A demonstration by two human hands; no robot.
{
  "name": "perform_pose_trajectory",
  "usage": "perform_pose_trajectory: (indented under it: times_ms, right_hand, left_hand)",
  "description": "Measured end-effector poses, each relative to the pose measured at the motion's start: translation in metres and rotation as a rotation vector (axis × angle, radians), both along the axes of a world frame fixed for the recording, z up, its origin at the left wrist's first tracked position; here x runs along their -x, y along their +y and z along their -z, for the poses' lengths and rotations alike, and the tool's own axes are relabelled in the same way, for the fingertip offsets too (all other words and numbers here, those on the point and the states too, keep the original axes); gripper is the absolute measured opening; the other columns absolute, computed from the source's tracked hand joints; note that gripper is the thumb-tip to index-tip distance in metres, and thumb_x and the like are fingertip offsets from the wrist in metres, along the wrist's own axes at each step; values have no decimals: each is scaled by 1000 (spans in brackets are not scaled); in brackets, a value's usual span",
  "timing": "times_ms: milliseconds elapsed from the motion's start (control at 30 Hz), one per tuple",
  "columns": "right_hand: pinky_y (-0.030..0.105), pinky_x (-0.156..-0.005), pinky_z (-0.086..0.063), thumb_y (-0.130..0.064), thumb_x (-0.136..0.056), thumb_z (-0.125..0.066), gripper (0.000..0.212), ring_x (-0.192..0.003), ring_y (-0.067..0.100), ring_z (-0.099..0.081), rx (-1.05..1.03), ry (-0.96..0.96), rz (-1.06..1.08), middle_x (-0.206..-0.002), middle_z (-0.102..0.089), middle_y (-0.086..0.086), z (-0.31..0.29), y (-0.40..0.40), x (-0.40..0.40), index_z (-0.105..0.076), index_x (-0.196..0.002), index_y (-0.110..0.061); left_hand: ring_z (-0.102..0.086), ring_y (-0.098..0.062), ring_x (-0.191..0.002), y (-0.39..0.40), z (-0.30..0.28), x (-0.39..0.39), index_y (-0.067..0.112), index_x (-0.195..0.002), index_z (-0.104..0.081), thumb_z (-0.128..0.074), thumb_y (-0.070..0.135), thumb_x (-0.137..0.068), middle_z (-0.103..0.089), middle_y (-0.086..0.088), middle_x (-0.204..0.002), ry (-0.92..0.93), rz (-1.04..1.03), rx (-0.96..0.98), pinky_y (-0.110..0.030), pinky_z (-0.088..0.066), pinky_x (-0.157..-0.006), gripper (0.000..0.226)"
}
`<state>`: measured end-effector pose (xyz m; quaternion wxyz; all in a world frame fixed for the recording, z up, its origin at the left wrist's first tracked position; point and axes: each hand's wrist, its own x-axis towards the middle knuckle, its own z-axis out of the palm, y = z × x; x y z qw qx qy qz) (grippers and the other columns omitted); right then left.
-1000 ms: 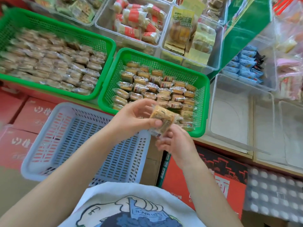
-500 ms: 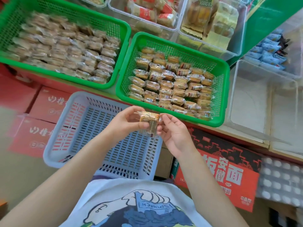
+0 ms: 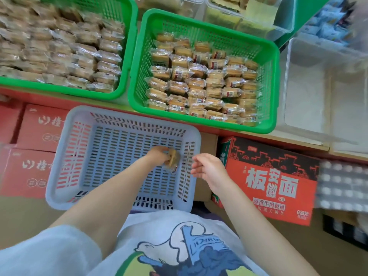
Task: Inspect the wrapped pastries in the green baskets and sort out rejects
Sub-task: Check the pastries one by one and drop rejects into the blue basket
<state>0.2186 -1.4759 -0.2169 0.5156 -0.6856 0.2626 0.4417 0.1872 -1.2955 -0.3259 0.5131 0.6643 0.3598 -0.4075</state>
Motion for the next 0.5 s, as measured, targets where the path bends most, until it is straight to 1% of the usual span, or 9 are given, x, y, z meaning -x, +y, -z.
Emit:
perform_pose_trajectory:
  times_ms: [67,100,200,267,333,367,433,467,500]
  right_hand:
    - [30,-63,-55,-13,-103,-49,17,-63,19,-61,32,-54,-19,-77,-61,9,-9,-9,-10,-64,-99,-5]
    - [29,-63,-55,-14,-102,-50,17,-65,19,-63,58,-96,-37,-78,-62,9,-16,-13,-18,-65,-99,-6]
    - [28,-66,-57,-14,-99,-56,11,-67,16,-65,130,-305,-78,-81,-66,6,-38,-24,-47,-67,-99,-12]
    - [28,-66,-58,-13,-97,-61,6,-65,13,-65,140,-473,-68,-81,-67,5,-50,-30,-68,-66,-94,-15]
    - [27,-66,-56,-15,-94,-64,6,-67,14,-64,195,-632,-75,-81,-67,4,-57,-36,-92,-64,-90,-18]
    - [25,-67,-55,-16,-94,-65,5,-71,15,-64,251,-711,-106,-82,-67,2,-57,-38,-105,-64,-89,-18]
    - [19,-67,-48,-18,-92,-65,2,-80,16,-62,401,-829,-239,-88,-66,0,-51,-44,-133,-65,-91,-17]
    - [16,-67,-43,-18,-93,-65,2,-84,16,-60,482,-849,-325,-94,-65,0,-47,-45,-146,-64,-94,-17]
    - [16,-70,-40,-18,-93,-64,6,-87,15,-57,548,-848,-408,-101,-63,1,-41,-46,-157,-65,-99,-17]
  left_hand:
    - [-60,-15,-86,-1,-7,-11,15,-155,-36,-60,13,-100,-48,-11,-150,-9,68,-69,-15,-47,-54,60]
    - [-61,-17,-86,-3,-17,-17,16,-155,-36,-58,16,-101,-50,-10,-149,-27,111,-106,-17,-44,-51,58]
    - [-65,-19,-77,-10,-65,-35,19,-139,-56,-51,26,-102,-68,-5,-115,-221,254,-177,-31,-52,-62,37]
    - [-66,-16,-75,-20,-103,-45,18,-119,-69,-51,28,-102,-71,2,-96,-435,219,-182,-34,-56,-66,27]
    - [-62,-17,-69,-33,-131,-55,18,-105,-72,-53,26,-101,-67,6,-80,-676,174,-273,-35,-52,-59,22]
    - [-59,-17,-70,-38,-138,-62,17,-103,-71,-53,26,-101,-64,8,-80,-795,188,-375,-32,-46,-55,20]
    - [-58,-18,-88,-47,-140,-79,16,-109,-70,-54,27,-99,-63,4,-96,-957,275,-559,-29,-43,-60,22]
    - [-57,-21,-106,-51,-134,-88,16,-120,-67,-53,31,-99,-64,-1,-114,-966,370,-597,-33,-49,-74,29]
    - [-49,-25,-128,-55,-126,-97,17,-134,-60,-50,36,-100,-57,-6,-136,-927,496,-607,-39,-47,-96,40]
